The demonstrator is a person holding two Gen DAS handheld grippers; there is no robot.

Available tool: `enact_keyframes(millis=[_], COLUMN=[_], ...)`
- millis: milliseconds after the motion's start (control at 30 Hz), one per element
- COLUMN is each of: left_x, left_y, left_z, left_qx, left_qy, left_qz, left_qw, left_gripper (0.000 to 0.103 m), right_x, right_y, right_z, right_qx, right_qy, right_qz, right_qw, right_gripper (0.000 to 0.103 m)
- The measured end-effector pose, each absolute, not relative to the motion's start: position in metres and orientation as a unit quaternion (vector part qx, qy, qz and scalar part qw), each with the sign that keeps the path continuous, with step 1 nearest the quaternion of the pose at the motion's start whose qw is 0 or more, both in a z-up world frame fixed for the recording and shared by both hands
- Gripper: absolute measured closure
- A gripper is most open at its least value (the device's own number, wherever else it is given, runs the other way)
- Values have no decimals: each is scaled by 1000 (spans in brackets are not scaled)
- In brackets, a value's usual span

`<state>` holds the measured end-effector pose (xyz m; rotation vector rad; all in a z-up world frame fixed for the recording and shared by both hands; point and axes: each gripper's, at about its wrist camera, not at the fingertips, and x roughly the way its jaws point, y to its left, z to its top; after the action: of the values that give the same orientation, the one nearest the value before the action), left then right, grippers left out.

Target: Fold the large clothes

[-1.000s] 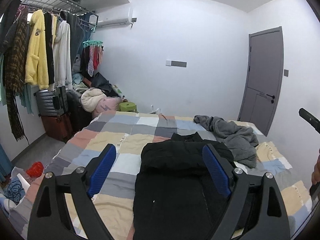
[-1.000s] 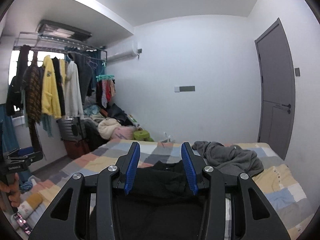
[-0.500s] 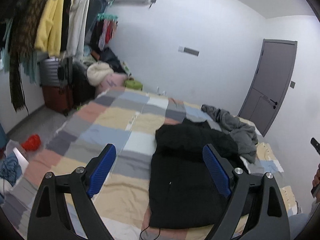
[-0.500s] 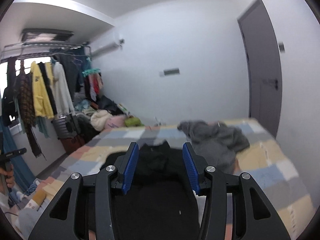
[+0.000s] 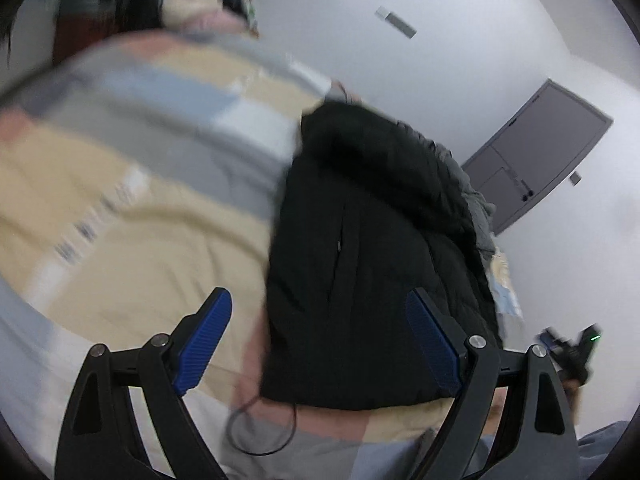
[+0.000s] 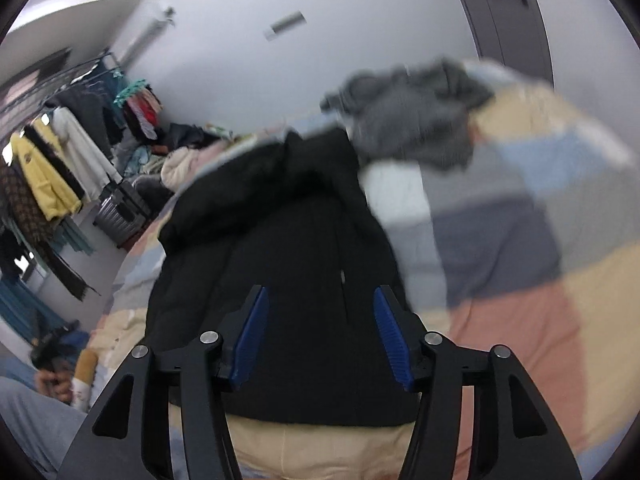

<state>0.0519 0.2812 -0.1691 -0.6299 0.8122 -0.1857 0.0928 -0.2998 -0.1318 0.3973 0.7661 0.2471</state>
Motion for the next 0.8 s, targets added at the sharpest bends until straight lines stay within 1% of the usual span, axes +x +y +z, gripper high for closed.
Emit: enact_keyframes(millis=[100, 200, 267, 400, 467, 567, 700, 800], left_x=[60, 72, 78, 87, 90, 93, 89, 93], left_y=[273, 265, 263, 255, 249, 240, 228, 224], left_z=[-200, -226, -240, -265, -273, -274, -253, -245], left_qx=[-318, -334, -344, -369, -383, -394, -405, -398], left_qy=[403, 416, 425, 437, 441, 436, 396, 391], left_qz=[-96, -107, -109, -124, -136, -163, -217, -219], left_qw=[853, 839, 830, 811, 801, 792, 795, 800], left_gripper=[14, 14, 14, 14, 15, 17, 18, 19], right_x=[100, 110, 114, 121, 124, 126, 118, 115], right_y=[-305, -310, -313, -315, -313, -310, -305, -302], right_z=[-169, -198, -210, -230, -234, -232, -215, -210], right_qx=[212, 230, 244, 268, 278, 290, 315, 294], right_qy=[398, 422, 430, 441, 443, 440, 407, 403], right_qz=[111, 104, 105, 114, 124, 143, 211, 214], right_qw=[885, 871, 863, 849, 843, 838, 831, 840], right_gripper=[41, 40, 40, 28, 27, 27, 27, 27])
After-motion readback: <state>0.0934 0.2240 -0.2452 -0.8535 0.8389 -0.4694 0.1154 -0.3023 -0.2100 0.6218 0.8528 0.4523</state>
